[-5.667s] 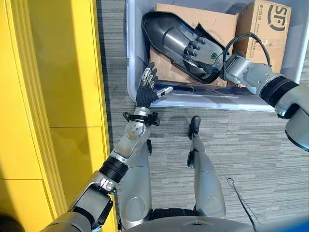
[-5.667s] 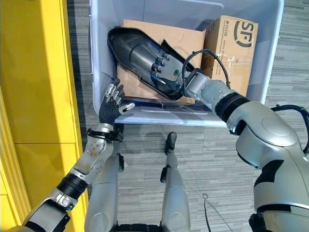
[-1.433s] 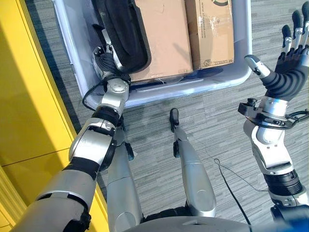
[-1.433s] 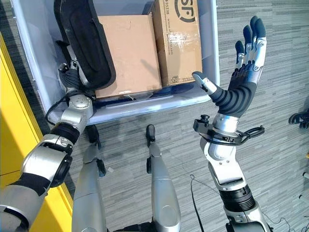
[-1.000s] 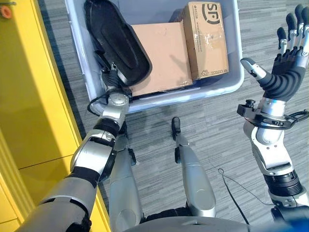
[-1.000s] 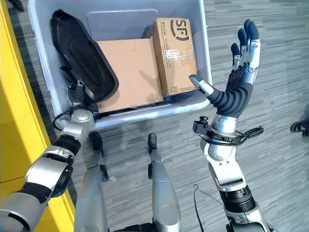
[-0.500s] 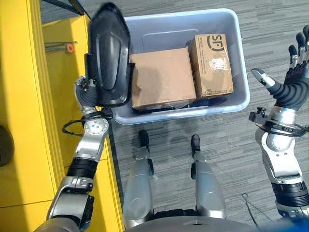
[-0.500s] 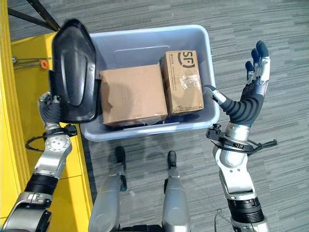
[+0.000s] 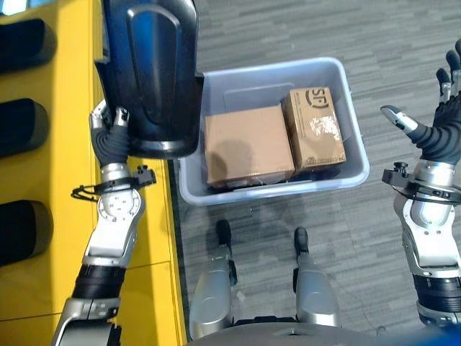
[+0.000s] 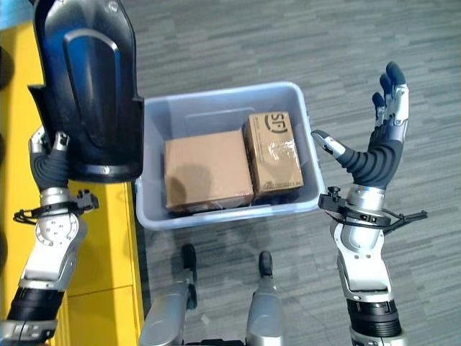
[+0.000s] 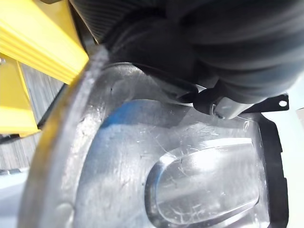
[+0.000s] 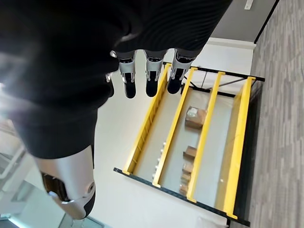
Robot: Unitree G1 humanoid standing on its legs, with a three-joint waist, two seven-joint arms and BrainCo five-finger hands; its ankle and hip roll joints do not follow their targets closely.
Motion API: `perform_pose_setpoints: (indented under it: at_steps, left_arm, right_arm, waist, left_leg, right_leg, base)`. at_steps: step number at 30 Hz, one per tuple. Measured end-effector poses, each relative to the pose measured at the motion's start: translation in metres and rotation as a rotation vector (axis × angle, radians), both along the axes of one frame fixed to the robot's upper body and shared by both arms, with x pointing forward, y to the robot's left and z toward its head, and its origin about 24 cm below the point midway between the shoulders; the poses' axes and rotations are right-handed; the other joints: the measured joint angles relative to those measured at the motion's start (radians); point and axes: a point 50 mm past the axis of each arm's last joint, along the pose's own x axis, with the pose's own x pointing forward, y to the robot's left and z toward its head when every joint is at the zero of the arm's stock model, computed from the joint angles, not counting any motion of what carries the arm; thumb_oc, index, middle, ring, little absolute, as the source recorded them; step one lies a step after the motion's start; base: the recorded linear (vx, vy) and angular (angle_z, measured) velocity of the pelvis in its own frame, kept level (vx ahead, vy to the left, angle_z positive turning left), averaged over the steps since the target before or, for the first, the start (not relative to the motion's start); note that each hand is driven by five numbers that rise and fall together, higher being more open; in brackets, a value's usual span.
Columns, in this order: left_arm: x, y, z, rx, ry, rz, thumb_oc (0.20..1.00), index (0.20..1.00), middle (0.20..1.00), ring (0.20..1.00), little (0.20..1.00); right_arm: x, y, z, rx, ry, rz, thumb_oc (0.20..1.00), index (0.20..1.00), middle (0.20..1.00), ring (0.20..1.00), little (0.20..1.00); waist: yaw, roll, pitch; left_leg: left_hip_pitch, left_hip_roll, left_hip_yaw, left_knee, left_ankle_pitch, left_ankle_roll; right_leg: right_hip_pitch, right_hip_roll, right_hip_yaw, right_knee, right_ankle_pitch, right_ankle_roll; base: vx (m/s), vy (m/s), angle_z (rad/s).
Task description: Move parts from the plastic box to the shelf.
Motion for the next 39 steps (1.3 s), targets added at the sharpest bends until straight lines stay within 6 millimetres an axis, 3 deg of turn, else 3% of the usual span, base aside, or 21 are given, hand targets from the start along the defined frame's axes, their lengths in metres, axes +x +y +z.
perform_pose_setpoints:
  at_steps: [7,10,13,17,19,21,22,23,24,25,26,27,28,29,30,32,33,34,35,37,39]
  left_arm:
    - [-0.023,0.003,-0.034,-0.042,0.149,-0.079,0.2,0.2,0.2,0.2,0.2]
    - [-0.041,0.006,-0.051,-0.059,0.229,-0.104,0.2,0.2,0.2,0.2,0.2]
    - [-0.054,0.01,-0.064,-0.081,0.287,-0.094,0.2,0.2,0.2,0.2,0.2]
    - [-0.086,0.004,-0.095,-0.182,0.423,-0.123,0.2,0.2,0.2,0.2,0.2]
    - [-0.089,-0.004,-0.103,-0.235,0.439,-0.158,0.2,0.2,0.2,0.2,0.2]
    - [-0.086,-0.014,-0.105,-0.265,0.442,-0.207,0.2,0.2,0.2,0.2,0.2]
    - [-0.081,-0.019,-0.105,-0.265,0.438,-0.237,0.2,0.2,0.2,0.2,0.2]
    - [-0.074,-0.024,-0.1,-0.254,0.417,-0.273,0.2,0.2,0.2,0.2,0.2]
    - [-0.072,-0.025,-0.099,-0.262,0.404,-0.274,0.2,0.2,0.2,0.2,0.2]
    - [-0.073,-0.022,-0.1,-0.261,0.413,-0.266,0.2,0.2,0.2,0.2,0.2]
    - [-0.074,-0.015,-0.098,-0.247,0.413,-0.248,0.2,0.2,0.2,0.2,0.2]
    - [-0.061,-0.015,-0.1,-0.266,0.397,-0.242,0.2,0.2,0.2,0.2,0.2]
    - [-0.059,-0.017,-0.099,-0.277,0.384,-0.246,0.2,0.2,0.2,0.2,0.2]
    - [-0.053,-0.025,-0.091,-0.276,0.349,-0.284,0.2,0.2,0.2,0.2,0.2]
    - [-0.051,-0.027,-0.087,-0.27,0.328,-0.296,0.2,0.2,0.2,0.2,0.2]
    - [-0.049,-0.031,-0.087,-0.275,0.322,-0.307,0.2,0.2,0.2,0.2,0.2]
    - [-0.048,-0.035,-0.087,-0.279,0.322,-0.323,0.2,0.2,0.2,0.2,0.2]
    - [-0.051,-0.041,-0.087,-0.283,0.322,-0.346,0.2,0.2,0.2,0.2,0.2]
    - [-0.053,-0.038,-0.086,-0.277,0.32,-0.337,0.2,0.2,0.2,0.2,0.2]
    - [-0.057,-0.028,-0.087,-0.221,0.353,-0.31,0.2,0.2,0.2,0.2,0.2]
    - [-0.059,-0.023,-0.086,-0.168,0.373,-0.304,0.2,0.2,0.2,0.2,0.2]
  right_arm:
    - [0.004,-0.005,-0.018,0.007,0.11,0.031,1.0,1.0,1.0,1.0,1.0]
    - [0.005,-0.006,-0.041,0.017,0.233,0.08,1.0,1.0,1.0,1.0,1.0]
    - [0.008,0.004,-0.05,0.032,0.288,0.175,1.0,1.0,1.0,1.0,1.0]
    - [0.013,0.025,-0.059,0.037,0.352,0.36,1.0,1.0,1.0,1.0,1.0]
    - [0.014,0.03,-0.06,-0.013,0.382,0.409,1.0,1.0,1.0,1.0,1.0]
    - [0.018,0.03,-0.054,-0.037,0.364,0.415,1.0,1.0,1.0,1.0,1.0]
    - [0.021,0.031,-0.046,-0.056,0.339,0.415,1.0,1.0,1.0,1.0,1.0]
    - [0.023,0.03,-0.038,-0.093,0.32,0.413,1.0,1.0,1.0,1.0,1.0]
    - [0.024,0.032,-0.035,-0.095,0.308,0.419,1.0,1.0,1.0,1.0,1.0]
    - [0.025,0.036,-0.036,-0.076,0.302,0.432,1.0,1.0,1.0,1.0,1.0]
    - [0.024,0.038,-0.034,-0.071,0.287,0.44,1.0,1.0,1.0,1.0,1.0]
    - [0.021,0.033,-0.035,-0.038,0.278,0.408,1.0,1.0,1.0,1.0,1.0]
    - [0.021,0.036,-0.035,-0.025,0.27,0.417,1.0,1.0,1.0,1.0,1.0]
    - [0.019,0.038,-0.029,-0.022,0.237,0.423,1.0,1.0,1.0,1.0,1.0]
    - [0.02,0.04,-0.03,-0.013,0.239,0.428,1.0,1.0,1.0,1.0,1.0]
    - [0.02,0.039,-0.039,0.009,0.273,0.419,1.0,1.0,1.0,1.0,1.0]
    - [0.017,0.035,-0.042,0.013,0.286,0.405,1.0,1.0,1.0,1.0,1.0]
    - [0.015,0.025,-0.041,-0.013,0.291,0.372,1.0,1.0,1.0,1.0,1.0]
    - [0.015,0.024,-0.044,0.001,0.301,0.367,1.0,1.0,1.0,1.0,1.0]
    - [0.011,0.029,-0.062,0.07,0.354,0.378,1.0,1.0,1.0,1.0,1.0]
    - [0.012,0.03,-0.064,0.08,0.36,0.379,1.0,1.0,1.0,1.0,1.0]
  waist:
    - [0.005,0.006,-0.109]
    - [0.013,-0.005,-0.135]
    - [0.017,-0.014,-0.156]
    - [0.051,-0.019,-0.191]
    - [0.071,0.012,-0.186]
    - [0.079,0.027,-0.183]
    - [0.082,0.047,-0.17]
    - [0.074,0.045,-0.158]
    - [0.111,0.034,-0.153]
    - [0.162,-0.014,-0.14]
    - [0.151,-0.043,-0.14]
    - [0.086,-0.045,-0.14]
    - [0.064,-0.041,-0.159]
    - [0.022,0.008,-0.19]
    - [0.021,0.009,-0.187]
    - [0.018,0.003,-0.189]
    - [0.012,0.002,-0.195]
    - [0.001,0.044,-0.208]
    - [0.025,0.042,-0.213]
    - [0.062,-0.018,-0.226]
    - [0.077,-0.041,-0.237]
  left_leg:
    - [0.081,0.005,-0.001,-0.038,-0.005,-0.011]
    - [0.148,0.017,0.001,-0.048,-0.015,-0.019]
    - [0.165,0.045,-0.001,-0.046,-0.012,-0.028]
    - [0.197,0.13,-0.026,-0.027,-0.026,-0.043]
    - [0.166,0.147,-0.067,-0.021,0.007,-0.044]
    - [0.103,0.135,-0.087,-0.013,0.094,-0.038]
    - [0.056,0.123,-0.094,-0.022,0.188,-0.075]
    - [0.004,0.088,-0.135,-0.071,0.308,-0.076]
    - [0.002,0.059,-0.116,-0.027,0.214,-0.099]
    - [-0.001,0.017,-0.053,0.162,0.094,-0.046]
    - [0.013,0.003,-0.028,0.28,0.002,-0.051]
    - [0.134,0.056,0.081,0.444,-0.107,-0.089]
    - [0.208,0.079,0.111,0.444,-0.121,-0.101]
    - [0.315,0.104,0.112,0.313,-0.079,-0.119]
    - [0.354,0.085,0.106,0.185,-0.089,-0.118]
    - [0.366,0.065,0.082,0.119,-0.095,-0.126]
    - [0.356,0.07,0.108,0.075,-0.146,-0.108]
    - [0.359,0.071,0.122,-0.037,-0.116,-0.055]
    - [0.374,0.058,0.129,-0.075,-0.154,-0.067]
    - [0.35,0.003,0.115,-0.065,-0.15,-0.033]
    - [0.35,-0.019,0.116,-0.061,-0.151,-0.018]
  right_leg:
    - [0.091,0.004,-0.018,-0.049,-0.003,-0.004]
    - [0.145,0.015,-0.025,-0.046,-0.022,-0.011]
    - [0.162,0.042,-0.027,-0.028,-0.034,-0.026]
    - [0.184,0.13,-0.041,0.017,-0.074,-0.078]
    - [0.187,0.157,-0.079,0.025,-0.084,-0.093]
    - [0.168,0.161,-0.142,0.034,-0.089,-0.103]
    - [0.142,0.175,-0.171,0.071,-0.109,-0.132]
    - [0.081,0.167,-0.17,0.146,-0.147,-0.186]
    - [0.073,0.13,-0.221,0.135,-0.129,-0.22]
    - [0.078,0.094,-0.206,0.098,-0.093,-0.229]
    - [0.103,0.07,-0.226,0.04,-0.059,-0.234]
    - [0.175,0.026,-0.386,0.003,-0.03,-0.211]
    - [0.169,0.019,-0.427,0.011,-0.034,-0.212]
    - [0.137,0.027,-0.463,0.029,-0.039,-0.182]
    - [0.112,0.021,-0.469,0.046,-0.014,-0.169]
    - [0.112,-0.009,-0.472,0.062,0.005,-0.165]
    - [0.121,-0.04,-0.501,0.067,0.015,-0.161]
    - [0.106,-0.029,-0.541,0.095,0.008,-0.13]
    - [0.099,-0.046,-0.528,0.105,0.009,-0.075]
    - [0.096,-0.091,-0.513,0.076,0.052,-0.075]
    - [0.096,-0.109,-0.502,0.073,0.063,-0.065]
  base:
    - [0.06,-0.083,0.01]
    - [0.03,-0.129,0.0]
    - [0.0,-0.206,-0.03]
    - [-0.12,-0.231,0.07]
    - [-0.13,-0.055,0.56]
    - [-0.26,-0.125,1.13]
    - [-0.33,-0.182,1.89]
    - [-0.21,-0.101,1.89]
    - [-0.27,-0.153,1.18]
    - [-0.22,-0.117,0.63]
    - [-0.31,-0.093,1.71]
    - [-0.15,-0.002,2.2]
    - [-0.16,0.086,2.56]
    - [-0.09,0.121,1.32]
    - [-0.14,0.251,1.23]
    - [-0.07,0.221,0.83]
    - [-0.03,0.175,1.16]
    - [0.03,0.163,0.9]
    - [0.02,0.218,0.54]
    - [-0.04,0.209,0.1]
    - [-0.05,0.233,0.05]
